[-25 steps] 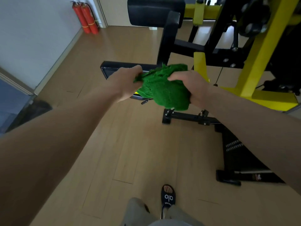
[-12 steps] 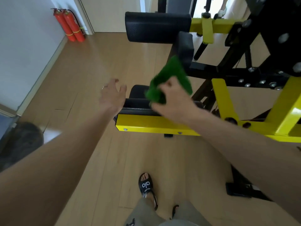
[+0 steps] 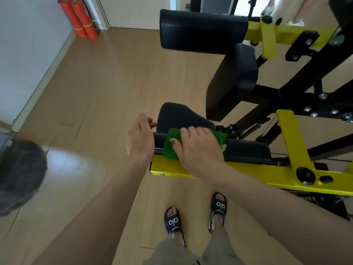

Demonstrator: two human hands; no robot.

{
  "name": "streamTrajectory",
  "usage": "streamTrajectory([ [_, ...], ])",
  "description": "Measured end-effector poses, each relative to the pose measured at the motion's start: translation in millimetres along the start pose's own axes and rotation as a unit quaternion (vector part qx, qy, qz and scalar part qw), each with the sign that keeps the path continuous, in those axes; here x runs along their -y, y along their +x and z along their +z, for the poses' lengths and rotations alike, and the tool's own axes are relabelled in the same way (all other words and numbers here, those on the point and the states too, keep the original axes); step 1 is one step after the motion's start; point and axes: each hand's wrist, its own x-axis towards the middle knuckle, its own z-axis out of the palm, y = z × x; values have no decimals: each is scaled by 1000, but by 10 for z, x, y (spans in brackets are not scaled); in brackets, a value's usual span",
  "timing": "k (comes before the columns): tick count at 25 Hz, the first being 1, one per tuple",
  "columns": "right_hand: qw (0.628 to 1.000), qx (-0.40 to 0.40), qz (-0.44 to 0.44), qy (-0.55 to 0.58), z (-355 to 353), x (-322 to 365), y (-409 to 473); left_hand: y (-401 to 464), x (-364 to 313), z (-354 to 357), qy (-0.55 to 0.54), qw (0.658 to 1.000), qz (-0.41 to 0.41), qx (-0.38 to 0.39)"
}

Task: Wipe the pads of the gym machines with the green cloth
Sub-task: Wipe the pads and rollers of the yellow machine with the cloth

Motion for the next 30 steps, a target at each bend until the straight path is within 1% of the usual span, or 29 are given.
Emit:
streamTrajectory([
  [1, 1000, -9, -26, 4, 23, 131, 121, 20, -9, -19, -64, 997, -32, 13],
  [3, 998, -22, -57, 9, 75, 418, 297, 81, -32, -133, -173, 979, -97, 48],
  [5, 996, -34, -77, 11, 140, 612, 401, 173, -23, -261, -242, 957, -136, 90],
  [6, 995, -31, -92, 17, 142, 625, 418, 195, -15, -291, -253, 952, -143, 101],
  [8, 993, -18, -115, 33, 80, 441, 333, 188, -35, -254, -217, 962, -130, 106],
  [9, 993, -4, -111, 42, 39, 272, 241, 175, -56, -203, -183, 971, -119, 101],
  [11, 996, 31, -73, 42, -5, -254, 14, 122, -102, -94, -108, 986, -99, 77],
  [13, 999, 29, -26, -11, -83, -743, -243, 66, -108, -50, -60, 993, -85, 64],
  [14, 999, 26, -4, -28, -122, -862, -306, 62, -114, -54, -52, 993, -83, 63],
  [15, 999, 25, 12, -36, -121, -863, -307, 67, -118, -62, -55, 993, -85, 64],
  [17, 999, 27, 23, -25, -99, -566, -143, 100, -125, -63, -81, 989, -95, 76],
  [19, 999, 22, -25, 8, -49, -103, 116, 119, -136, -87, -121, 983, -115, 80],
  [22, 991, 26, -125, -25, -1, 450, 468, 108, -132, -146, -179, 972, -129, 86],
  [24, 982, 58, -177, -15, -34, 512, 575, 82, -124, -157, -186, 970, -130, 82],
  [25, 980, 58, -192, -1, -36, 446, 525, 71, -120, -153, -182, 972, -126, 79],
  [26, 983, 53, -177, 18, -62, 316, 422, 63, -123, -139, -172, 975, -120, 80],
  [28, 994, 47, -83, 53, -117, -157, 155, 42, -135, -106, -138, 981, -117, 74],
  [29, 997, 50, -35, 50, -172, -429, -7, 39, -122, -77, -110, 985, -111, 66],
  [30, 998, 56, -9, 30, -221, -640, -146, 41, -96, -46, -78, 990, -100, 54],
])
